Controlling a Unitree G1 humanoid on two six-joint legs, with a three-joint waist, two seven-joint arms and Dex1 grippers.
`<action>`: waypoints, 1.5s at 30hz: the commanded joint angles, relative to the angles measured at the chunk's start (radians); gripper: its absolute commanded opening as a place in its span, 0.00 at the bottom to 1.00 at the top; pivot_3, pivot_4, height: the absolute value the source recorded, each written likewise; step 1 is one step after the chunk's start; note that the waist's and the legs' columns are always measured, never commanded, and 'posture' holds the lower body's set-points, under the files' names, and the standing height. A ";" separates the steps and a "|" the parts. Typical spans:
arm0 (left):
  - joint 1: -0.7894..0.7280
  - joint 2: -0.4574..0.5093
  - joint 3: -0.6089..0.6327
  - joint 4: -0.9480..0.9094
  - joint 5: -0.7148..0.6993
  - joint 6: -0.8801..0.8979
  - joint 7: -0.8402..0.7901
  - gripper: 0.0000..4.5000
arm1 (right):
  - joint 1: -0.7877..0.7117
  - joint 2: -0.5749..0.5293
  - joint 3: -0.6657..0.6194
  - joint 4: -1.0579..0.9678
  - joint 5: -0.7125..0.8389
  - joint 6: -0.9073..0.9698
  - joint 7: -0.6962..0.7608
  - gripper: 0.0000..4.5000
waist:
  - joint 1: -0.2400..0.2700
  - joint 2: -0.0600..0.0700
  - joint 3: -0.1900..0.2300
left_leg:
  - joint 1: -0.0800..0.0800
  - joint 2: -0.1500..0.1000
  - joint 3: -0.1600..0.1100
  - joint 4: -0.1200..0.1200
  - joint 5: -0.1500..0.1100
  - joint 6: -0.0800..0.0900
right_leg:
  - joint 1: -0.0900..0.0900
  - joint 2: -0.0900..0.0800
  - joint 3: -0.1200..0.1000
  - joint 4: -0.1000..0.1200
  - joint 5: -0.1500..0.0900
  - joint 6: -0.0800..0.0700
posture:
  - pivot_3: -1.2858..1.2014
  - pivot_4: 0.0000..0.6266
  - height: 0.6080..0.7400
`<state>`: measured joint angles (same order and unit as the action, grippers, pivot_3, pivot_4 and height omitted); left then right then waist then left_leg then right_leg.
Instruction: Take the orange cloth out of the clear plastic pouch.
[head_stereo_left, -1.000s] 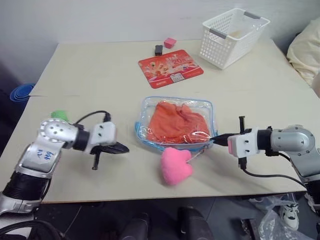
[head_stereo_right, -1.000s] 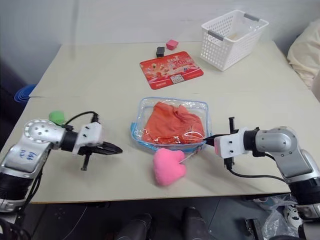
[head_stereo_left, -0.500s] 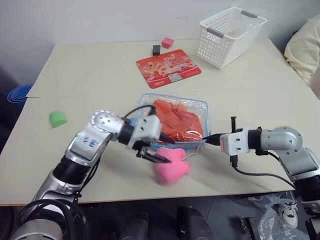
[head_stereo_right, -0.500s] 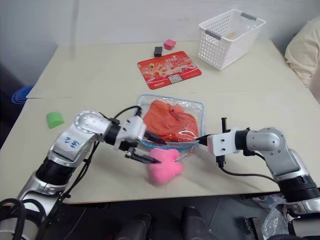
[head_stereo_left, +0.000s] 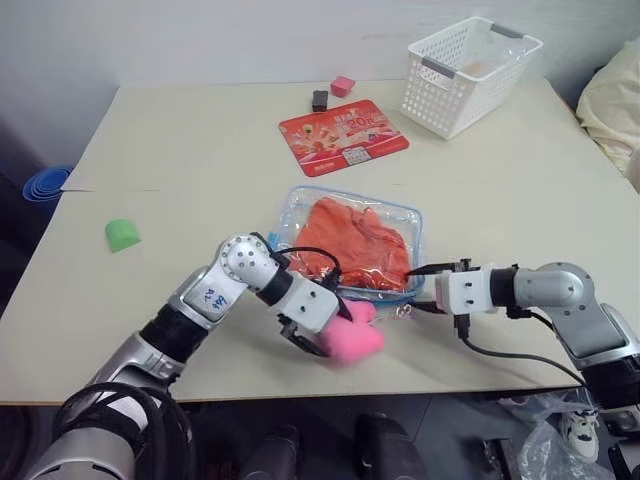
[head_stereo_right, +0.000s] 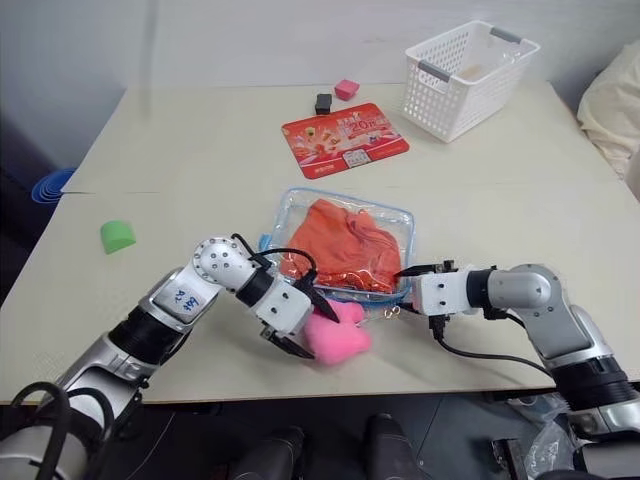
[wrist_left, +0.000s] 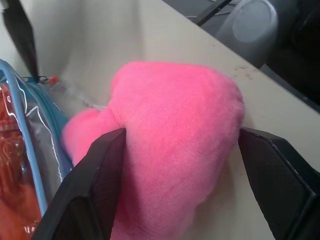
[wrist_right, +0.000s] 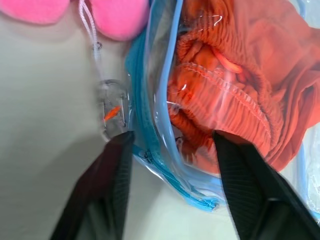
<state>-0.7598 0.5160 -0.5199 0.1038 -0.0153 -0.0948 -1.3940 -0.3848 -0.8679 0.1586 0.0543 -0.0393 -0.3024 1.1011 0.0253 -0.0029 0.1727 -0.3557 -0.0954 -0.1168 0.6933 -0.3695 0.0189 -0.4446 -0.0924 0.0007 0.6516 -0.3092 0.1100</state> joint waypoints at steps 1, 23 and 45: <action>-0.007 -0.012 0.012 0.007 -0.004 0.001 0.000 0.81 | 0.003 -0.041 -0.031 -0.026 0.005 -0.019 0.008 0.59 | 0.000 0.000 0.000 | 0.000 0.000 0.000 0.000 0.000 0.000 | 0.000 0.000 0.000 0.000 0.000 0.000 | 0.52 0.24 1.00; 0.031 0.013 0.026 -0.043 -0.017 0.016 -0.005 0.02 | -0.108 -0.027 -0.001 0.093 0.010 -0.124 0.033 0.19 | -0.002 0.000 0.000 | 0.000 0.001 0.000 0.000 0.000 0.000 | 0.000 0.000 0.000 0.000 0.000 0.000 | 0.52 0.24 1.00; 0.255 0.322 0.356 -0.168 -0.139 0.295 0.081 0.02 | -0.065 -0.107 -0.059 0.150 0.044 -0.250 0.046 0.00 | -0.005 0.000 0.000 | 0.000 0.001 0.000 -0.001 0.000 0.000 | -0.001 0.000 0.001 0.001 0.000 0.000 | 0.52 0.24 1.00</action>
<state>-0.5132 0.8107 -0.2224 -0.0628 -0.1355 0.1778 -1.3280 -0.4596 -0.9445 0.1425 0.2062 -0.0238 -0.5328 1.1401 0.0200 -0.0027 0.1728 -0.3554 -0.0946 -0.1165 0.6921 -0.3696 0.0189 -0.4456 -0.0919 0.0016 0.6521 -0.3093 0.1100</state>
